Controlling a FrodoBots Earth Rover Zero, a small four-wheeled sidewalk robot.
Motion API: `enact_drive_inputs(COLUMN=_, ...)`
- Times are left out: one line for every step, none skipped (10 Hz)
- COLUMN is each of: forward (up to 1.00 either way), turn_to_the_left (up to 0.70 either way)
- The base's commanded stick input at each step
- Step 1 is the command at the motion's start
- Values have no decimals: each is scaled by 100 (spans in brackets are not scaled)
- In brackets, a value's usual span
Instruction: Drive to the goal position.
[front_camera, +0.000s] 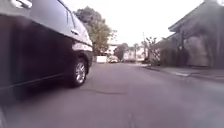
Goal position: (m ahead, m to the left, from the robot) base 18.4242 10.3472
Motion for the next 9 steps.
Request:
enact_drive_inputs(forward=100, turn_to_the_left=0)
enact_drive_inputs(forward=100, turn_to_the_left=0)
enact_drive_inputs(forward=100, turn_to_the_left=0)
enact_drive_inputs(forward=100, turn_to_the_left=0)
enact_drive_inputs(forward=100, turn_to_the_left=0)
enact_drive_inputs(forward=100, turn_to_the_left=0)
enact_drive_inputs(forward=100, turn_to_the_left=0)
enact_drive_inputs(forward=100, turn_to_the_left=0)
enact_drive_inputs(forward=100, turn_to_the_left=0)
